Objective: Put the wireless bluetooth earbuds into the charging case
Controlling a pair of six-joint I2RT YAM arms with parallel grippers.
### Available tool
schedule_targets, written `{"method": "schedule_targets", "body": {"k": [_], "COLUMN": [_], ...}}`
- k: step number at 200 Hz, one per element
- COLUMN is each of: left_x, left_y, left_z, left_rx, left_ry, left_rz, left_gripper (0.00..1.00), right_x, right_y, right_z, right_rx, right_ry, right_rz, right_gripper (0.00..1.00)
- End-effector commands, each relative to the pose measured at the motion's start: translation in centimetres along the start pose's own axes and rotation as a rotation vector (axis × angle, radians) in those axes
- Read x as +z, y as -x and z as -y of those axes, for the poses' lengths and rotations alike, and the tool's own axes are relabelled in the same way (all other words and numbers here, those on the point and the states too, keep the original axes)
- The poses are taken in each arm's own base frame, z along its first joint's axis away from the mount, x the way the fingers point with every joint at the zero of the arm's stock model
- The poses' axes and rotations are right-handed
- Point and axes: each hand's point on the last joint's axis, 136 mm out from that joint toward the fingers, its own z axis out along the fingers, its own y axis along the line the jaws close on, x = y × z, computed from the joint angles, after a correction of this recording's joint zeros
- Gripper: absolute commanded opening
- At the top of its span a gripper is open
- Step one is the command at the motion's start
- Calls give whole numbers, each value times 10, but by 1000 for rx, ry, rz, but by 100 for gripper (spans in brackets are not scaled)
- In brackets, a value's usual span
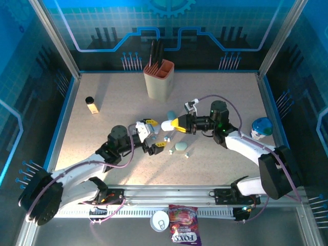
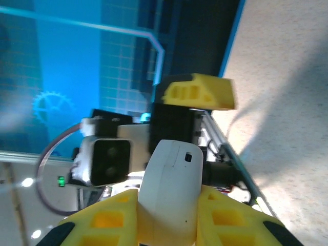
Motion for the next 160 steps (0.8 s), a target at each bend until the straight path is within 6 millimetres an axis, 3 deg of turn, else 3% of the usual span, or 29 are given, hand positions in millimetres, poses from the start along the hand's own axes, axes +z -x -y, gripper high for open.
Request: {"method": "schedule_targets", "body": {"k": [1,36,72,99,160], "left_x": [-2,5,10,9,11], "left_y": [48,61,67,75,84], "left_z": [7,10,12,15,19], "left_rx": [35,42,42,26,13], "left_ry": [-83,-182,-220,-244,-298], "left_rz": [247,356,362,373,380], "left_gripper": [96,91,87,76,65], "right_x": [-6,-9,-11,-11,-12], "right_y": [-2,1,-2,-2,0], "right_z": [-35,-46,-42,-42,-48], "right_rx": [-10,43,72,72,69], "right_ry": [130,211,213,199,214], "right_rz": [-24,5,20,26,38], "right_gripper": [15,14,13,12,12]}}
